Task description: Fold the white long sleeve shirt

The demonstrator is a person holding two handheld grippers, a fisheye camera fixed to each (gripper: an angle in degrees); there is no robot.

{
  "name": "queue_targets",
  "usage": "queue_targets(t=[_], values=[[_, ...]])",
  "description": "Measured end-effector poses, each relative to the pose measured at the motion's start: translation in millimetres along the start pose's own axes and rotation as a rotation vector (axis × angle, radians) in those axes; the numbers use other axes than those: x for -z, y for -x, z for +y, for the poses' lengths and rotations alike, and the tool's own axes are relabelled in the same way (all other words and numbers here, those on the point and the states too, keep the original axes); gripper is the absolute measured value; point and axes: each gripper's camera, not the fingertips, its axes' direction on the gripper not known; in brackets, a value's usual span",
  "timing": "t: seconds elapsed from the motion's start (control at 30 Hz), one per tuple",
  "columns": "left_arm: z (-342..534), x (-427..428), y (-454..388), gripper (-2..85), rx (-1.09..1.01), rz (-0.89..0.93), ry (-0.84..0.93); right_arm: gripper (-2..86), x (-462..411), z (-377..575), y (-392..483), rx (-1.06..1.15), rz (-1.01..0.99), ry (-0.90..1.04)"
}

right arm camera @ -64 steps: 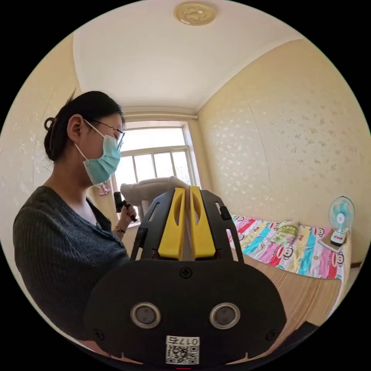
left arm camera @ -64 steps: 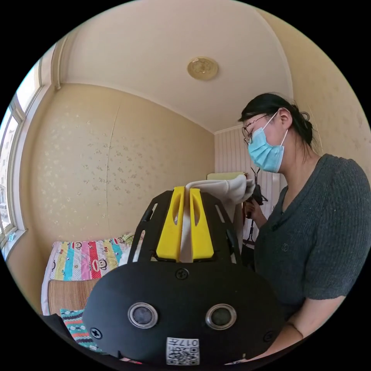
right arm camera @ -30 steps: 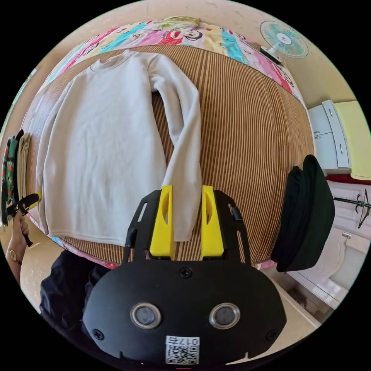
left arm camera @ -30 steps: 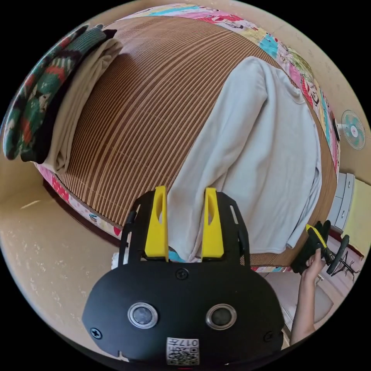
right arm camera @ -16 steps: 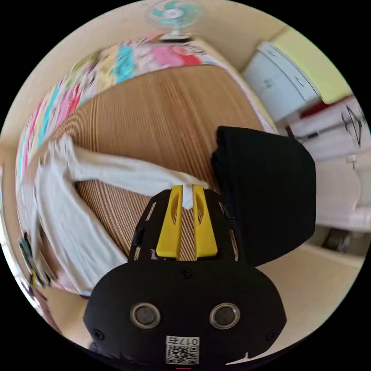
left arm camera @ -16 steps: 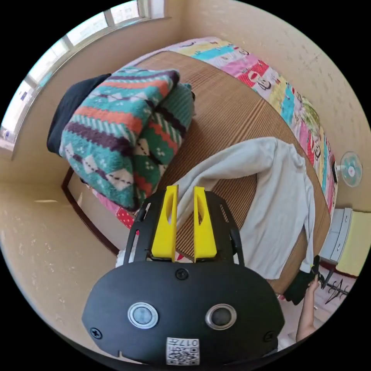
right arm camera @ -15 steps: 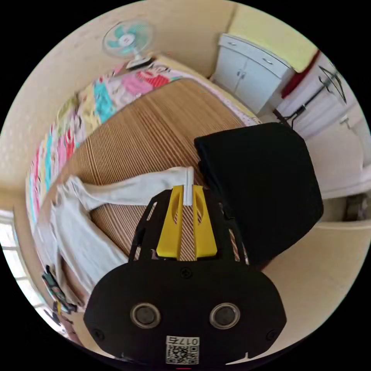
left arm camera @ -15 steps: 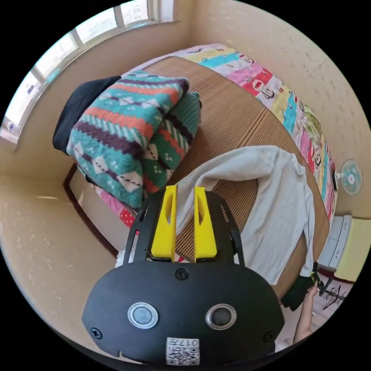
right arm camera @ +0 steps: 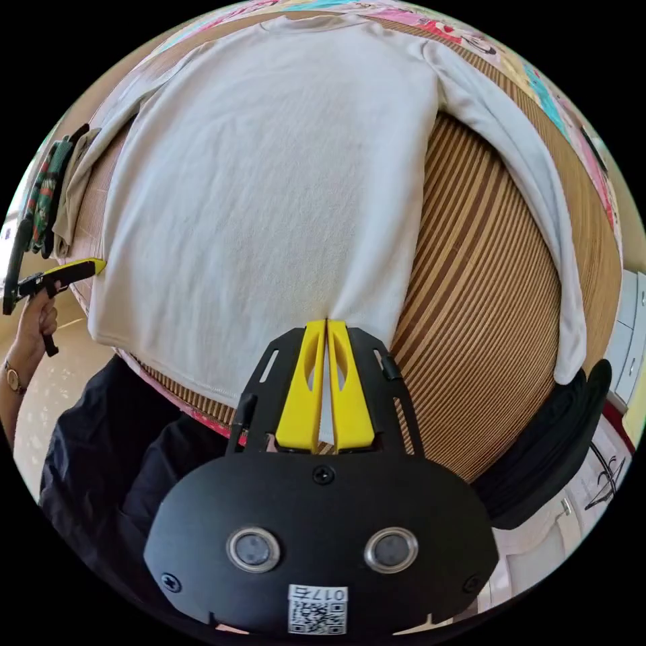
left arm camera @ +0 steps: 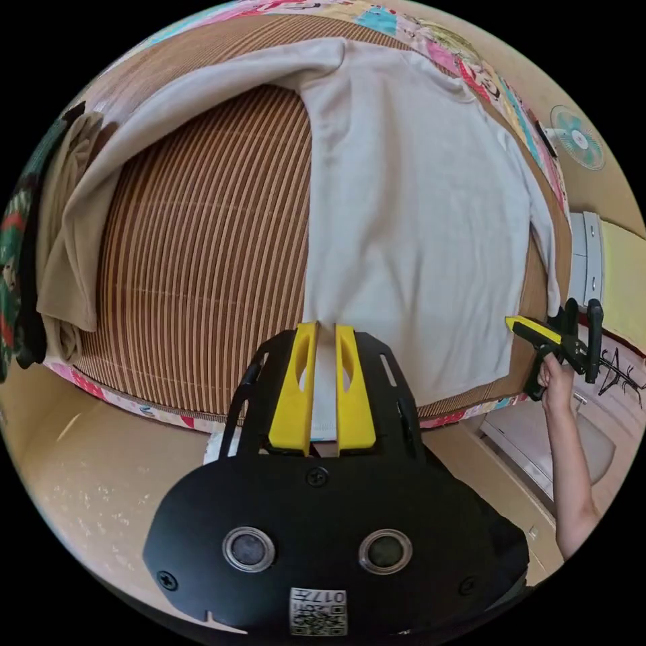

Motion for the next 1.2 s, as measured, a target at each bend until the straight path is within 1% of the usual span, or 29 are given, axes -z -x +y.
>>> queue_targets(t=[0.07, 0.2, 0.27, 0.3, 0.37, 0.43, 0.47, 0.5, 0.53, 0.57, 0.63, 0.73, 0.8, 0.9, 1.0, 1.07, 1.1, 1.17, 1.2], values=[[16.8, 8.5, 20.8, 2.9, 0.038, 0.043, -0.014, 0.5, 0.0, 30.0, 1.3, -0.044, 0.027, 0.021], [56.2, 37.0, 61.7, 2.4, 0.098, 0.073, 0.064, 0.4, -0.9, 99.2, 1.8, -0.042, -0.063, 0.088], [71.7, 51.8, 80.6, 2.9, 0.132, 0.12, 0.074, 0.4, 3.1, 116.8, -4.0, -0.053, -0.099, 0.124], [80.4, 65.4, 99.6, 3.7, 0.189, 0.188, 0.053, 0.4, 9.2, 123.6, -12.9, -0.085, -0.139, 0.149], [92.5, 93.4, 138.6, 6.0, 0.321, 0.334, -0.044, 0.4, 19.3, 132.0, -29.5, -0.138, -0.219, 0.181], [104.2, 131.5, 199.4, 8.1, 0.507, 0.618, -0.249, 0.4, 30.5, 143.3, -47.1, -0.179, -0.324, 0.178], [106.3, 139.0, 215.1, 8.7, 0.561, 0.69, -0.301, 0.4, 37.2, 152.1, -59.1, -0.2, -0.404, 0.17], [110.1, 148.9, 245.6, 9.9, 0.686, 0.839, -0.398, 0.4, 42.0, 161.5, -71.1, -0.231, -0.468, 0.171], [114.2, 151.6, 272.4, 10.7, 0.828, 1.004, -0.49, 0.4, 43.9, 166.7, -77.2, -0.253, -0.491, 0.172], [115.8, 151.1, 282.9, 11.1, 0.894, 1.083, -0.535, 0.4, 48.0, 177.9, -89.1, -0.301, -0.53, 0.172], [116.2, 142.2, 310.5, 11.9, 1.143, 1.378, -0.704, 0.4, 55.5, 195.8, -104.6, -0.364, -0.581, 0.163], [97.8, 130.2, 322.5, 13.4, 1.333, 1.6, -0.797, 0.4, 69.2, 223.2, -122.9, -0.438, -0.626, 0.155], [81.8, 129.3, 329.1, 13.9, 1.376, 1.647, -0.818, 0.4, 79.2, 239.3, -132.5, -0.472, -0.617, 0.174], [61.7, 126.3, 340.7, 14.4, 1.422, 1.669, -0.851, 0.4, 90.7, 247.3, -139.1, -0.466, -0.612, 0.21], [63.3, 116.3, 345.1, 12.0, 1.524, 1.68, -0.933, 0.4, 104.2, 242.8, -139.6, -0.416, -0.578, 0.248], [68.2, 106.8, 347.7, 8.1, 1.559, 1.673, -0.906, 0.4, 110.9, 235.7, -139.1, -0.386, -0.558, 0.26], [71.6, 101.1, 351.2, 5.6, 1.56, 1.647, -0.852, 0.3, 114.7, 230.5, -138.9, -0.372, -0.56, 0.265], [77.1, 96.4, 358.3, 4.6, 1.52, 1.588, -0.781, 0.3, 122.9, 223.5, -138.8, -0.353, -0.579, 0.252], [82.4, 97.8, 362.5, 4.2, 1.476, 1.53, -0.749, 0.4, 129.8, 220.1, -139.1, -0.344, -0.593, 0.234]])
